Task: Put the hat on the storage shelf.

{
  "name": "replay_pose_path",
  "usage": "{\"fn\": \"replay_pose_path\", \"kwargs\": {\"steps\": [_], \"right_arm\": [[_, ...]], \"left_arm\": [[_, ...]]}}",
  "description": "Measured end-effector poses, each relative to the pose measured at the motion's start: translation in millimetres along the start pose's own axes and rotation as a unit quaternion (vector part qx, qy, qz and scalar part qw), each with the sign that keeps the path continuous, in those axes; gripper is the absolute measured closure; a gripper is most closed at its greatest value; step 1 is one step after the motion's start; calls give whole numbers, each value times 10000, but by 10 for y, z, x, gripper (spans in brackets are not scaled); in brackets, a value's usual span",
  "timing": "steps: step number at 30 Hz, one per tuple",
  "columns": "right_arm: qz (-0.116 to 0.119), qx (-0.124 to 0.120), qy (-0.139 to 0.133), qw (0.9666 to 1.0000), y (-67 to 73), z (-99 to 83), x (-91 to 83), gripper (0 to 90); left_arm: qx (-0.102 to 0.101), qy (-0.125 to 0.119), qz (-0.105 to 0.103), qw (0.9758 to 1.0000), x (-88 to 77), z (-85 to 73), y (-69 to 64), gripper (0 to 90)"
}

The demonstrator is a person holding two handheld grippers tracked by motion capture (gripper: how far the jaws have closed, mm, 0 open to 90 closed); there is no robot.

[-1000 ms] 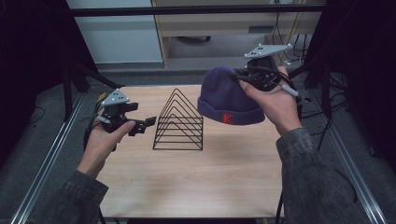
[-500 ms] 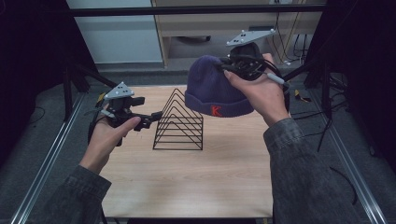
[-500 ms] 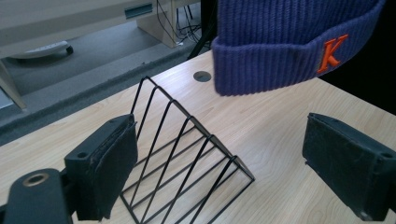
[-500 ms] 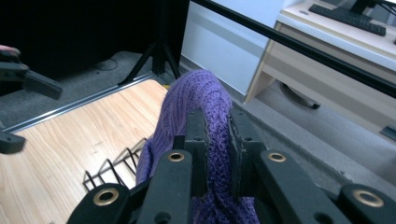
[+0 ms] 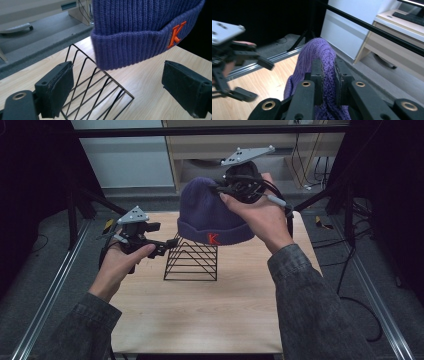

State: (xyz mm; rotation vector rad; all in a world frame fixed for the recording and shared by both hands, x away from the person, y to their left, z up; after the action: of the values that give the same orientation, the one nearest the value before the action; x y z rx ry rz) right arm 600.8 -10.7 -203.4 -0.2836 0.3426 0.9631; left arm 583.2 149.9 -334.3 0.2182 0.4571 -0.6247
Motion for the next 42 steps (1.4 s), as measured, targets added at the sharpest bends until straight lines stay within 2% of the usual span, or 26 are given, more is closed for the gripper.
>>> {"fn": "replay_pose_path", "kwargs": {"steps": [6,8,9,14,17,18,19,21,22,24,26,28,29,31,32,33,35,36,42], "right_arm": [[219,-112,-94,9997,185,120,38,798],[265,-145,-121,9995,227,150,39,798],[290,-147,-134,9994,244,161,43,797],[375,-170,-139,9991,283,175,69,797],[402,-161,-114,9990,292,157,96,797],[405,-150,-110,9990,289,149,105,797],[407,-141,-103,9990,285,141,113,798],[413,-123,-94,9990,276,125,125,798],[413,-120,-91,9990,269,115,130,798],[398,-106,-71,9991,247,91,136,798],[369,-86,-64,9993,222,71,130,797],[303,-44,-65,9995,161,41,105,797],[285,-26,-67,9996,144,34,96,797],[226,7,-66,9997,90,12,76,797],[192,24,-57,9998,62,-3,71,796],[162,43,-44,9999,35,-19,72,796],[124,66,-23,9999,7,-37,76,795],[87,118,6,9999,-43,-69,99,795],[9,246,87,9997,-135,-131,212,793]], "left_arm": [[-23,48,1,10000,54,-23,29,75],[-67,58,-89,9999,68,-38,26,61],[-117,58,-205,9997,88,-53,8,58],[-62,113,-363,9993,144,-91,-28,41],[-167,135,-640,9977,206,-117,-82,40],[-166,148,-775,9967,220,-126,-115,58],[-131,150,-821,9964,237,-133,-135,76],[-84,140,-828,9964,264,-142,-152,226],[-41,154,-805,9966,283,-148,-154,226],[13,132,-679,9976,300,-144,-141,414],[85,67,-563,9984,298,-120,-138,564],[68,7,-490,9988,280,-90,-141,649],[54,6,-461,9989,271,-85,-139,659],[82,15,-222,9997,219,-69,-76,678],[82,15,-222,9997,219,-69,-76,682],[34,5,-88,10000,176,-53,-27,687],[39,12,-18,10000,155,-46,-5,690],[105,50,116,9999,116,-32,30,695],[209,120,361,9991,43,-6,99,702]]}}
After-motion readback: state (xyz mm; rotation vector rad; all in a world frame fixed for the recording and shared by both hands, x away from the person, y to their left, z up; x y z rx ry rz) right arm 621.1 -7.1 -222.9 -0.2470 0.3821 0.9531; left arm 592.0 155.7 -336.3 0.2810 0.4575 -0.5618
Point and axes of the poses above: each handheld gripper's, and its own axes: x roughly forward along the jaws, z roughly out of its top, y roughly to its left, the point moved 10 cm from there along x, roughly forward along the jaws, and after that the axes turned 11 degrees about z, right-handed, at the moved point
